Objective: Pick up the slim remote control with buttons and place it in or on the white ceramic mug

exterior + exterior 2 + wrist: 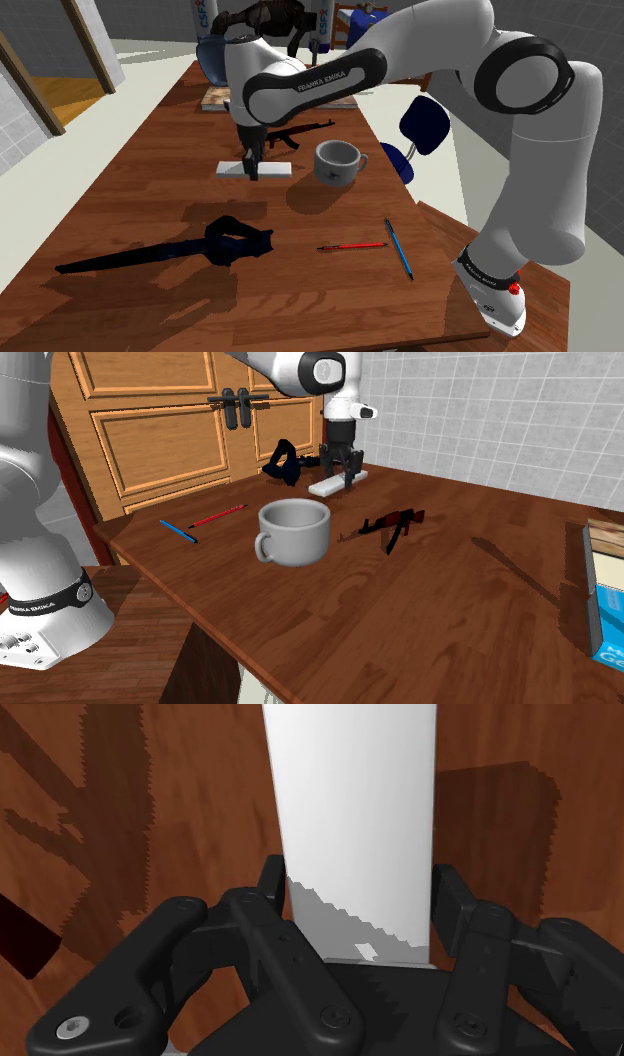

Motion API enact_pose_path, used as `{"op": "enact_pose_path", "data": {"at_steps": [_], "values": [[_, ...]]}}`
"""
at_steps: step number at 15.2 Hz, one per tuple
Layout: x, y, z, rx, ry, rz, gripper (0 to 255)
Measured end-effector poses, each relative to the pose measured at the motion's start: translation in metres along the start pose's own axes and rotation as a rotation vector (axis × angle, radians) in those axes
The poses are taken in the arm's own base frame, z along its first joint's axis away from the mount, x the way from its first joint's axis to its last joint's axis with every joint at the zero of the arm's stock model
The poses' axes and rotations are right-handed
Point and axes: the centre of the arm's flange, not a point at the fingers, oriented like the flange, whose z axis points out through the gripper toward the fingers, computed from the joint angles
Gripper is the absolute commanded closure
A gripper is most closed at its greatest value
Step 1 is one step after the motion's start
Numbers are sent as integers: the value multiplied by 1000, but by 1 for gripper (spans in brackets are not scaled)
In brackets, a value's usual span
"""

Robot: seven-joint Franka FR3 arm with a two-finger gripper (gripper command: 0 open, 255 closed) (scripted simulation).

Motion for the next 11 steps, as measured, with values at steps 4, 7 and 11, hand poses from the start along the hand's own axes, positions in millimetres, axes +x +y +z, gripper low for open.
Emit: {"op": "enact_pose_path", "data": {"at_steps": [4, 7, 11], "values": [[0, -1, -21, 0, 0, 0, 255], [-1, 0, -36, 0, 0, 0, 255], [-2, 0, -57, 0, 0, 0, 255]]}}
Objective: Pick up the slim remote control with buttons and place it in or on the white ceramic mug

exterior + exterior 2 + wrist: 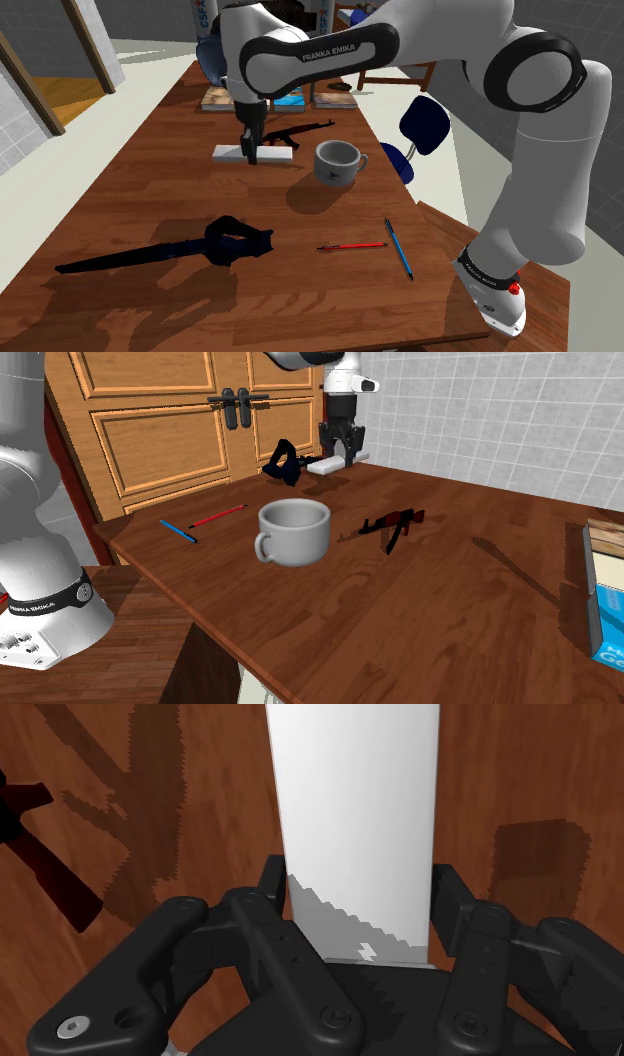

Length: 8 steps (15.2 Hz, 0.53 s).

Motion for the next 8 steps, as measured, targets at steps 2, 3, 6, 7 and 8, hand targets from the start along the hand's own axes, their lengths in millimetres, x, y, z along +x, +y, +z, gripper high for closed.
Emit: {"op": "enact_pose_path", "data": {"at_steps": [2, 3, 6, 7, 8], "values": [[0, 1, -10, 0, 0, 0, 255], [1, 1, -15, 0, 0, 0, 255], [2, 1, -32, 0, 0, 0, 255], [1, 2, -36, 0, 0, 0, 255], [-4, 4, -38, 0, 0, 0, 255]]}}
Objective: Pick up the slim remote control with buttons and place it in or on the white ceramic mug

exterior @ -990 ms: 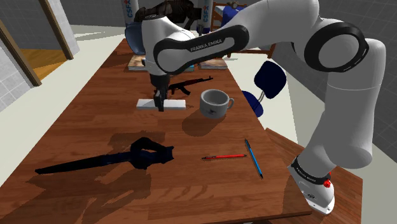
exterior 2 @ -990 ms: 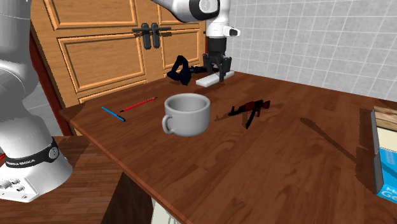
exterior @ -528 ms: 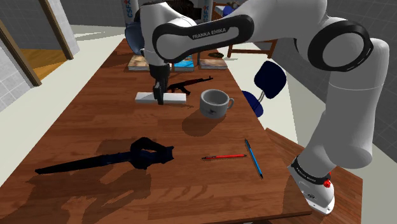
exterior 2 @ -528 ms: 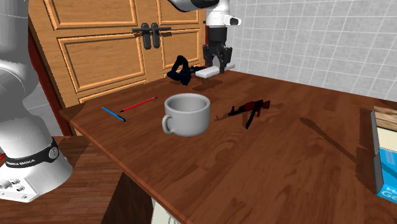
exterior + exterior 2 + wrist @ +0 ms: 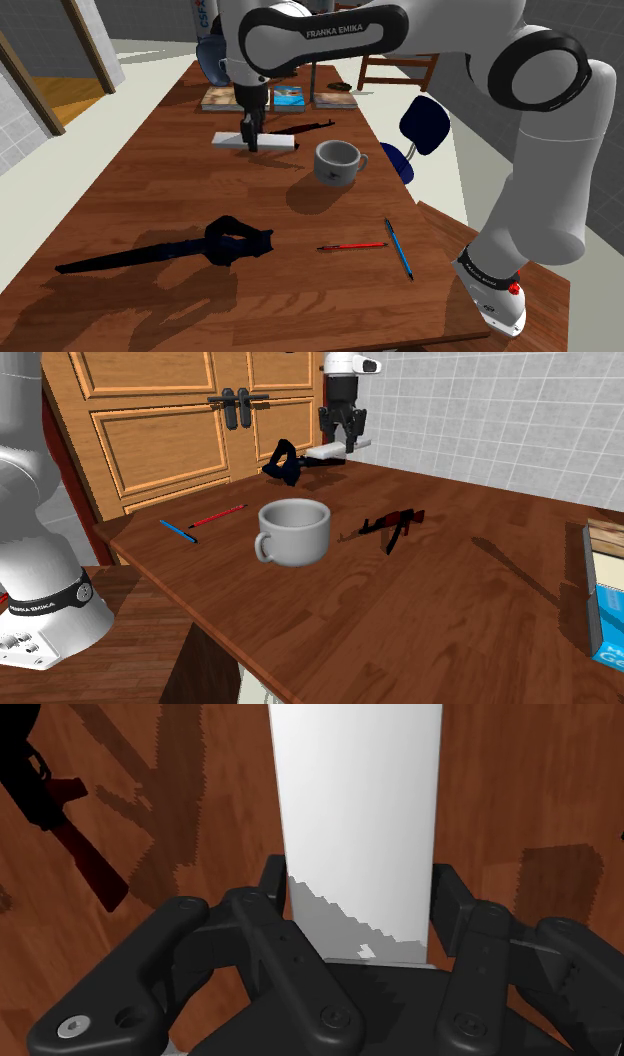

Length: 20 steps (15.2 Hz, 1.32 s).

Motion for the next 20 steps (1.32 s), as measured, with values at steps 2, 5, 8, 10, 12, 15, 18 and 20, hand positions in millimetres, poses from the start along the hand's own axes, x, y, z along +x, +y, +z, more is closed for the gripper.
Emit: {"op": "enact_pose_path", "data": {"at_steps": [2, 5, 8, 10, 12, 15, 18, 20], "values": [[-22, 9, 0, 0, -1, 1, 255], [-54, 24, -4, 0, 0, 0, 255], [-94, 38, -3, 0, -1, 1, 255], [-116, 51, -2, -1, -1, 1, 255], [-142, 61, -1, 0, 0, 1, 255], [-177, 75, -3, 0, 0, 1, 255], [-214, 91, -2, 0, 0, 1, 255], [-235, 99, -3, -1, -1, 1, 255]]}}
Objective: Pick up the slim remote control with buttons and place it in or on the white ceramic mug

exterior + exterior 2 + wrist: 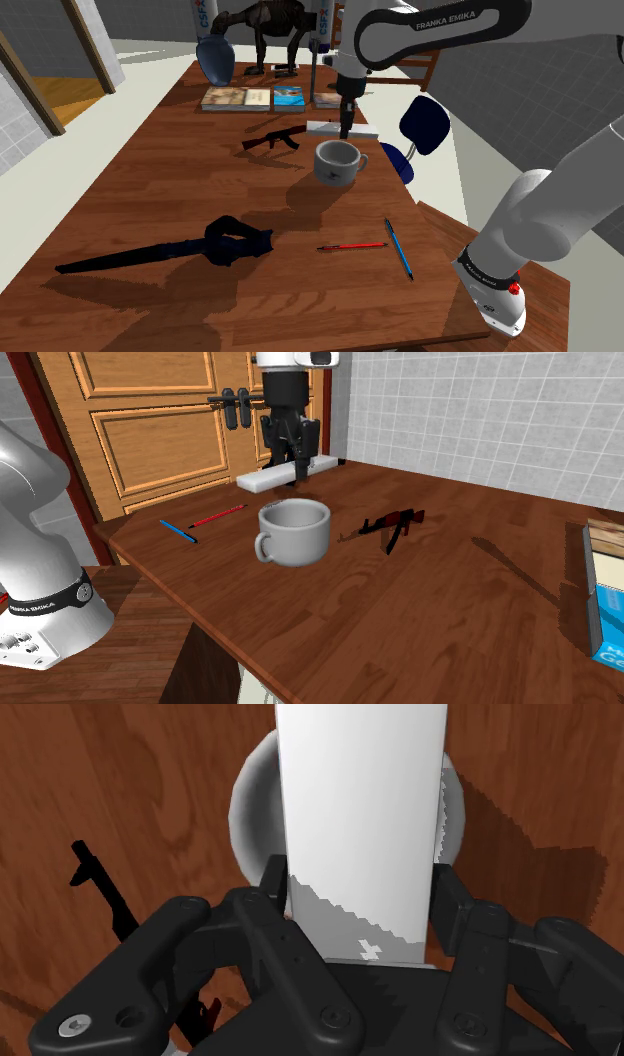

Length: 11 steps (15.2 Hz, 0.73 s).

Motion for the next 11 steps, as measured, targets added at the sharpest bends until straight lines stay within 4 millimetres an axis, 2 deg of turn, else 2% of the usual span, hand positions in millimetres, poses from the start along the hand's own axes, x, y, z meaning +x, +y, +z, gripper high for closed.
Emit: {"op": "enact_pose_path", "data": {"at_steps": [3, 11], "values": [[-15, 6, 12, 1, 0, -1, 255], [-17, 6, 55, 1, 0, -1, 255]]}}
